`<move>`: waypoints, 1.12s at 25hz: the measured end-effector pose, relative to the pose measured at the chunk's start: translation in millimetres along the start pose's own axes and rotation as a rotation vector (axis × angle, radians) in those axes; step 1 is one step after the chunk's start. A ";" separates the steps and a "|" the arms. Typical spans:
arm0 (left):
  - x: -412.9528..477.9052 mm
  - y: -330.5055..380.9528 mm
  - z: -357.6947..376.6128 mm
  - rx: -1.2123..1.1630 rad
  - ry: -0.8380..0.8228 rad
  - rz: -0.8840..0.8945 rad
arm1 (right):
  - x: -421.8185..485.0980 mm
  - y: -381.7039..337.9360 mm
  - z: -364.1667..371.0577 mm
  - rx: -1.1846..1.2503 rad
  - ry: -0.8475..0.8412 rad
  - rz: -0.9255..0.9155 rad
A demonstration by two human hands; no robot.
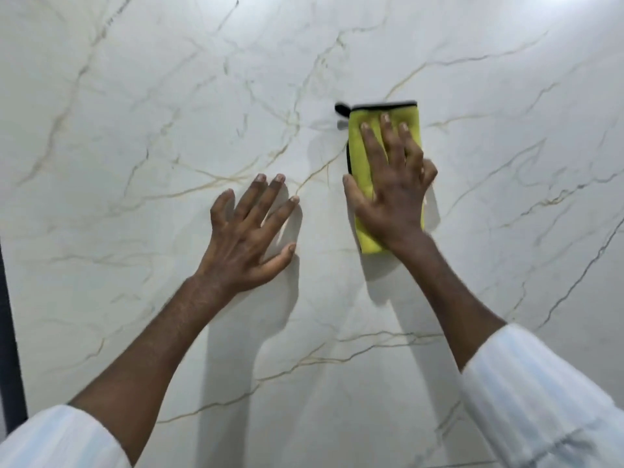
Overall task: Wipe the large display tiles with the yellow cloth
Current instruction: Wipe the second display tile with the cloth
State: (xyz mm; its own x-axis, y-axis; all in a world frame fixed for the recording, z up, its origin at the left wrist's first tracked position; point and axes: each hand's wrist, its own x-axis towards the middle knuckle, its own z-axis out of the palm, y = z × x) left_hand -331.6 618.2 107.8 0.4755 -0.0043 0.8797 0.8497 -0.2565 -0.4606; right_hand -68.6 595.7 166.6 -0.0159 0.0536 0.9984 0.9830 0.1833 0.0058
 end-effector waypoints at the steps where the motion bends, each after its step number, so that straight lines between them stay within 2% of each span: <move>1: 9.3 -5.5 -3.9 -0.003 0.021 0.007 | -19.0 -0.4 0.5 -0.005 0.002 0.000; 5: 76.2 -35.8 -12.1 0.054 0.068 -0.016 | -117.6 -8.3 4.6 0.019 -0.002 0.024; 7: 92.6 -42.1 -6.1 0.064 0.044 -0.031 | -116.9 -7.8 5.6 0.030 -0.006 -0.005; 9: 90.0 -39.4 7.9 0.113 0.038 -0.034 | -69.1 -7.5 5.5 0.032 0.003 -0.041; 13: 88.7 -37.8 14.4 0.172 0.061 -0.043 | 87.2 -14.8 6.9 0.036 0.036 -0.071; 16: 88.0 -36.8 10.7 0.156 0.065 -0.043 | 191.0 -27.9 2.6 0.056 -0.018 -0.044; 18: 86.3 -32.6 10.4 0.125 0.047 -0.060 | 226.9 -34.0 -1.4 0.067 -0.033 -0.009; 21: 89.6 -38.5 -2.2 0.065 0.033 -0.057 | 194.1 -36.9 -0.2 0.097 -0.017 0.002; 25: 99.6 -83.3 -22.9 0.151 0.062 -0.055 | 70.1 -53.1 13.0 0.078 -0.015 -0.002; 28: 97.7 -105.1 -19.0 0.175 0.035 -0.062 | 110.0 -57.1 13.4 0.071 -0.030 -0.053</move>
State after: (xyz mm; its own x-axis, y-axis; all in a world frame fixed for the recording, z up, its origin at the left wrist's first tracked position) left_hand -378.8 626.4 244.5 0.4157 -0.0283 0.9090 0.9051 -0.0855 -0.4166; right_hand -128.9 604.3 275.4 -0.0738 0.0711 0.9947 0.9653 0.2555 0.0533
